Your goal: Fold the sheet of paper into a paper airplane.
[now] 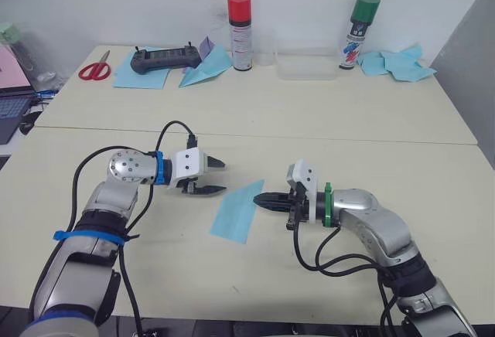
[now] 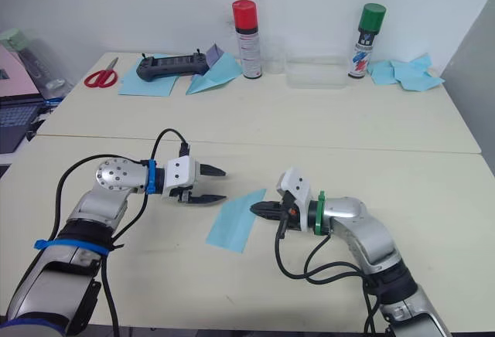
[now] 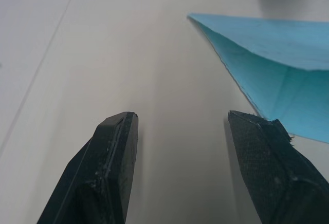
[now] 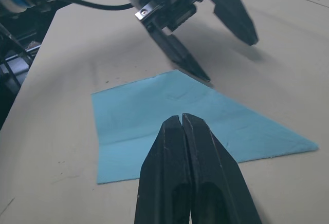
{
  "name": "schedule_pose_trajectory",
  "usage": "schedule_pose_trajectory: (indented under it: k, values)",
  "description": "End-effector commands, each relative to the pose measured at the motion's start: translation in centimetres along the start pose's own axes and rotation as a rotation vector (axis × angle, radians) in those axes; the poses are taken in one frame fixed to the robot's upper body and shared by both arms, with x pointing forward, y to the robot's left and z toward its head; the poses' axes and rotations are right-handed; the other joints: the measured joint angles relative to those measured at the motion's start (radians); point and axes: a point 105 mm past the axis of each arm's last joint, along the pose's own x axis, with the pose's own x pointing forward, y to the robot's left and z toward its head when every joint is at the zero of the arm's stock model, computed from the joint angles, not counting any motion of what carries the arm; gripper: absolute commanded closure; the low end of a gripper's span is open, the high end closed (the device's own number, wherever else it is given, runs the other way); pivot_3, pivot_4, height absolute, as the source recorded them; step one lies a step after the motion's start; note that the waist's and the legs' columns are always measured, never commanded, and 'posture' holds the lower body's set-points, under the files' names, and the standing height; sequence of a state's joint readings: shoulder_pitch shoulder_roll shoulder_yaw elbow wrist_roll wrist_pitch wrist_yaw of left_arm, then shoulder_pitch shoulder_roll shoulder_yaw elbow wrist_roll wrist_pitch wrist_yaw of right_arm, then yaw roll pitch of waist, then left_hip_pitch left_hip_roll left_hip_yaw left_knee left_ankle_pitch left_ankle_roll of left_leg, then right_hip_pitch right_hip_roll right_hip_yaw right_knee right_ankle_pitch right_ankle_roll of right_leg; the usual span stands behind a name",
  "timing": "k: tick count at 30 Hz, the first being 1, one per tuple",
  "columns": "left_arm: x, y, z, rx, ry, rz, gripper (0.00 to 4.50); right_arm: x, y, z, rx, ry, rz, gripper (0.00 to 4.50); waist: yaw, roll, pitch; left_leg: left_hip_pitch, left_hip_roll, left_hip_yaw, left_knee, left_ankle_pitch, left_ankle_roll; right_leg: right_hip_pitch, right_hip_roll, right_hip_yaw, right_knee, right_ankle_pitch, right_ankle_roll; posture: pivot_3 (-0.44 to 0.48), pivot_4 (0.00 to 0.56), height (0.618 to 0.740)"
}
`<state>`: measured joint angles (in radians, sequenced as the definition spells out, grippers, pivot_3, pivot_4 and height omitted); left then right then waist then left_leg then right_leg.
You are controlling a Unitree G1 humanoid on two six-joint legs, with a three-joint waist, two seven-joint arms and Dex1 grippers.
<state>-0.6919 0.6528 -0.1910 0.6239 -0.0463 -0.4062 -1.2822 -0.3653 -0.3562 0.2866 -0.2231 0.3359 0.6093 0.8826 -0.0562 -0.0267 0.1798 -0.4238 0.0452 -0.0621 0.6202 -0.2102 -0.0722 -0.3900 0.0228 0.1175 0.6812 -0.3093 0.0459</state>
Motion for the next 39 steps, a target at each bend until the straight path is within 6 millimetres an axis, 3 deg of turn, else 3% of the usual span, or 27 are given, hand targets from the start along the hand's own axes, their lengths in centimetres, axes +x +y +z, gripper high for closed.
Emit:
schedule_pose_trajectory:
  k: [1, 8, 15, 18, 26, 33, 36, 39]
  values:
    - [0.9, 0.0, 1.2, 0.115, -0.044, -0.054, 1.38, -0.5, -0.1, 0.7, -0.018, -0.018, -0.033, 4.5, -0.001, 0.0, 0.0, 0.0, 0.0, 0.0, 0.0, 0.0, 0.0, 0.0, 0.0, 0.0, 0.0, 0.0, 0.0, 0.0, 0.15, 0.74]
    - [2.5, -1.0, 2.1, 0.359, -0.063, -0.217, 1.38, -1.2, -1.4, 0.1, -0.001, -0.007, -0.131, 4.5, -0.001, 0.0, 0.0, -0.002, 0.0, -0.001, 0.004, 0.0, 0.0, 0.0, 0.0, -0.001, 0.001, 0.0, 0.0, 0.0, 0.15, 0.74]
    - [3.3, -2.2, 2.5, 0.487, -0.091, -0.363, 1.38, -2.2, -1.8, -0.1, 0.012, -0.006, -0.184, 4.5, -0.001, 0.0, 0.0, -0.002, -0.001, -0.002, 0.006, 0.0, 0.0, 0.001, 0.0, -0.001, 0.001, 0.0, 0.0, 0.0, 0.15, 0.74]
    - [3.4, -3.0, 2.3, 0.524, -0.092, -0.43, 1.97, -2.5, -2.0, -0.4, 0.02, -0.002, -0.207, 4.5, -0.001, 0.0, 0.0, -0.003, -0.001, -0.002, 0.006, 0.0, 0.0, 0.001, 0.0, -0.001, 0.001, 0.0, 0.0, 0.0, 0.15, 0.74]
    - [3.6, -3.2, 2.6, 0.578, -0.113, -0.461, 4.44, -2.8, -2.5, -0.6, 0.021, -0.001, -0.23, 4.5, -0.001, 0.0, 0.0, -0.003, -0.001, -0.003, 0.007, 0.0, 0.0, 0.001, 0.0, -0.002, 0.002, 0.0, 0.001, 0.0, 0.15, 0.74]
    - [2.3, -0.4, 2.9, 0.396, 0.046, -0.392, 4.44, -4.1, -4.1, -1.3, -0.023, 0.014, -0.311, 4.5, -0.002, 0.0, 0.0, -0.003, -0.001, -0.005, 0.008, 0.0, 0.0, 0.001, 0.001, -0.003, 0.003, 0.0, 0.001, 0.0, 0.15, 0.74]
    - [0.4, -1.0, 3.1, 0.315, 0.174, -0.42, 4.44, -4.3, -4.5, -1.4, -0.013, -0.007, -0.341, 4.5, -0.013, 0.0, 0.0, -0.003, 0.0, -0.005, 0.008, 0.0, 0.0, 0.001, 0.001, -0.003, 0.004, 0.0, 0.001, 0.0, 0.15, 0.74]
    - [-0.4, -1.8, 3.8, 0.188, 0.256, -0.322, 4.44, -4.1, -4.5, -1.2, -0.005, -0.033, -0.358, 4.5, -0.024, 0.002, 0.002, -0.002, 0.001, -0.006, 0.007, 0.0, 0.0, 0.001, 0.001, -0.003, 0.008, -0.001, 0.0, 0.0, 0.15, 0.74]
